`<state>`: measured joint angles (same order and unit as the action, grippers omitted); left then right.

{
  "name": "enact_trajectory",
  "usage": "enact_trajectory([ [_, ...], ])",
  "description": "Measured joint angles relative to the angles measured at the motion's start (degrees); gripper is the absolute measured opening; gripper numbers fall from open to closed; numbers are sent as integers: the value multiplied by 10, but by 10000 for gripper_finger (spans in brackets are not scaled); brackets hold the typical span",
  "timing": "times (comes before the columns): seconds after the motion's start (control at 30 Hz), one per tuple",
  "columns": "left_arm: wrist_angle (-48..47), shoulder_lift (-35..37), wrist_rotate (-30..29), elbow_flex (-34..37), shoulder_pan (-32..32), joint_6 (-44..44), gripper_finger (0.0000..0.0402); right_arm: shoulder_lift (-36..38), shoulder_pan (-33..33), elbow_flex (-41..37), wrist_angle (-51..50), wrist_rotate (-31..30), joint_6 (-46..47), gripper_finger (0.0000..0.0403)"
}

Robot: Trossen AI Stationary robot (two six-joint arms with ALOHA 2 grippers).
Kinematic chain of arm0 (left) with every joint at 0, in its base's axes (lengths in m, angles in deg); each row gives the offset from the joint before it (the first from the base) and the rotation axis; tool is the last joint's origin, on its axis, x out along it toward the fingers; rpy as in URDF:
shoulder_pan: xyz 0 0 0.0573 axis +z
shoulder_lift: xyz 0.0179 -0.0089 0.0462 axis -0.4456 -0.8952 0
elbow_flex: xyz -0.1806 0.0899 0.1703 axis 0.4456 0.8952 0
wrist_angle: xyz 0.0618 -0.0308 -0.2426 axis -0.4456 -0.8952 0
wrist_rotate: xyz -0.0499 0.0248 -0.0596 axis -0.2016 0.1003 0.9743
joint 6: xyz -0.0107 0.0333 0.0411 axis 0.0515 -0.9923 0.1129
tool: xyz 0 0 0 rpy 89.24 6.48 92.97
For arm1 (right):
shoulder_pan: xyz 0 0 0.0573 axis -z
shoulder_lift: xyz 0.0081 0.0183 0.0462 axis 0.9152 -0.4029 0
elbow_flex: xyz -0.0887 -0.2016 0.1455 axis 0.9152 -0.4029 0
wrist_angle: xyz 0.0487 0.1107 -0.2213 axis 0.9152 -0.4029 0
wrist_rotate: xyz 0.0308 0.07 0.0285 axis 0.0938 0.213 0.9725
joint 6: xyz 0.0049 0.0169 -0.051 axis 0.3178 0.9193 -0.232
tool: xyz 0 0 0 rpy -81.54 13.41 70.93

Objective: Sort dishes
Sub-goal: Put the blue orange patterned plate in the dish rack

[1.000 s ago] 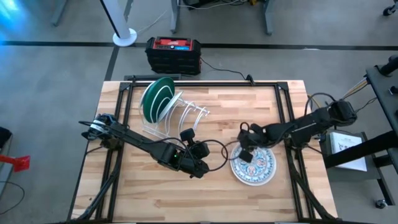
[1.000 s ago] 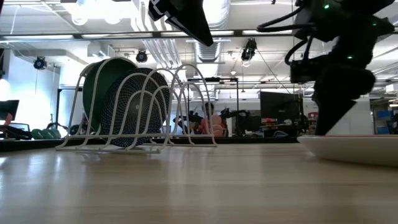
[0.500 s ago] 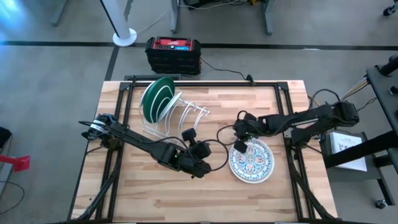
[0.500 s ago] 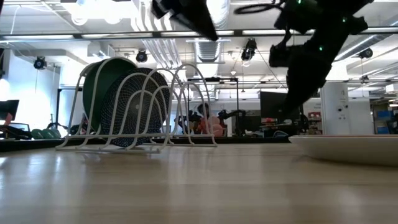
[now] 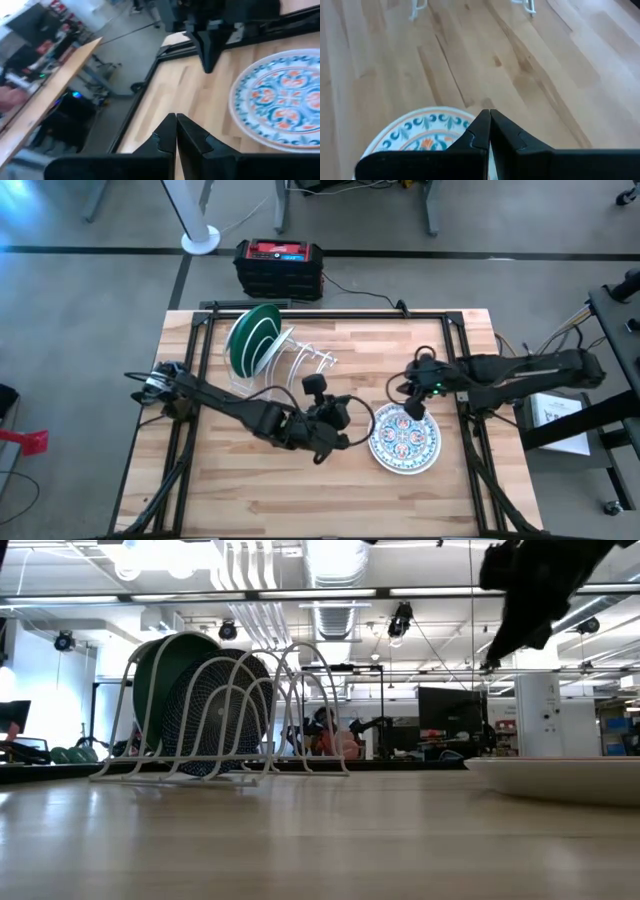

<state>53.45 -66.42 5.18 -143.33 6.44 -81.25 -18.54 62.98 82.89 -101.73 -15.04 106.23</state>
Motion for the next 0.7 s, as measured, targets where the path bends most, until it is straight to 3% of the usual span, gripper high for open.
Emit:
enact_trajectory([
  [0.1, 48, 0, 44, 0, 21, -35, 0, 34, -5, -5, -26, 0, 18, 2],
  [0.23, 112, -6, 164, 0, 65, -46, 0, 55, -5, -7, -39, 0, 23, 2],
  [0.3, 112, -15, 195, 0, 78, -43, 0, 56, -5, -8, -43, 0, 26, 2],
  [0.7, 110, -107, 215, -12, 83, -37, 0, 46, -5, -25, -114, 18, 65, 2],
])
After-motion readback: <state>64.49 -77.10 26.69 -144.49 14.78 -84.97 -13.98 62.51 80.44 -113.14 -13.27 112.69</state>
